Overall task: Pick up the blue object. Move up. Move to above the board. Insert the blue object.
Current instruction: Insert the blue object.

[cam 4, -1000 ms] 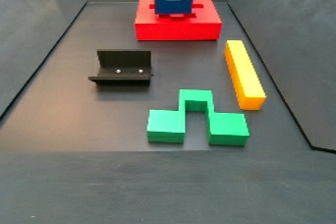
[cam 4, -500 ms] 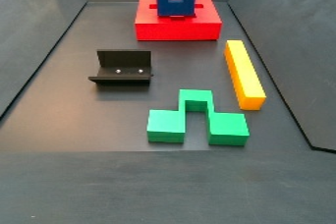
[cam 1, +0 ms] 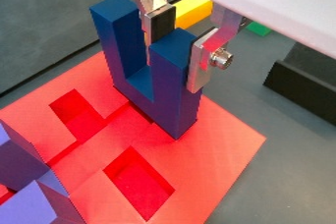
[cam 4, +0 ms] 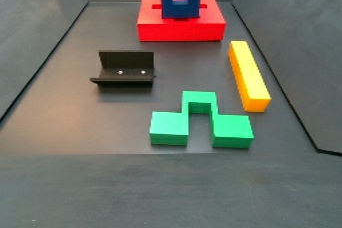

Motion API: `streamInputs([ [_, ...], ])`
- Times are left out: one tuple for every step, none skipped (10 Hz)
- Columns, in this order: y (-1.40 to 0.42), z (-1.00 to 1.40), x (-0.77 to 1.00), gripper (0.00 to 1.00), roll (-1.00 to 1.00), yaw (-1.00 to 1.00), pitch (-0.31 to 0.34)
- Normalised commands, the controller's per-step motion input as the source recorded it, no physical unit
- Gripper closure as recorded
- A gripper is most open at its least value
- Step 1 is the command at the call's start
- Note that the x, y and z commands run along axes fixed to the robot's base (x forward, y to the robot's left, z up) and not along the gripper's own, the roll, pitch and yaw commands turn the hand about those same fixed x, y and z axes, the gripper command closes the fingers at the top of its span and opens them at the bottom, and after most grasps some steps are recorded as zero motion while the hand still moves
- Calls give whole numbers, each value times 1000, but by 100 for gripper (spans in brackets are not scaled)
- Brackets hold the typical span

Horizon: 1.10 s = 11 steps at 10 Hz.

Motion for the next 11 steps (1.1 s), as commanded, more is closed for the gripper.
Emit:
streamInputs([
  [9, -257, 0, 100, -14, 0, 10],
  [66, -234, 0, 100, -16, 0, 4],
  [57, -297, 3, 100, -11, 0, 0],
  [23, -491, 23, 100, 0, 0, 0],
  [0, -589, 117, 100, 0, 0, 26],
  [0, -677, 251, 100, 21, 40, 61],
  [0, -631, 260, 100, 0, 0, 90],
  [-17, -554, 271, 100, 0, 0, 107],
  [-23, -371, 97, 100, -16, 0, 113],
  [-11, -257, 0, 100, -10, 0, 116],
  [-17, -214, 0, 100, 0, 0, 121],
])
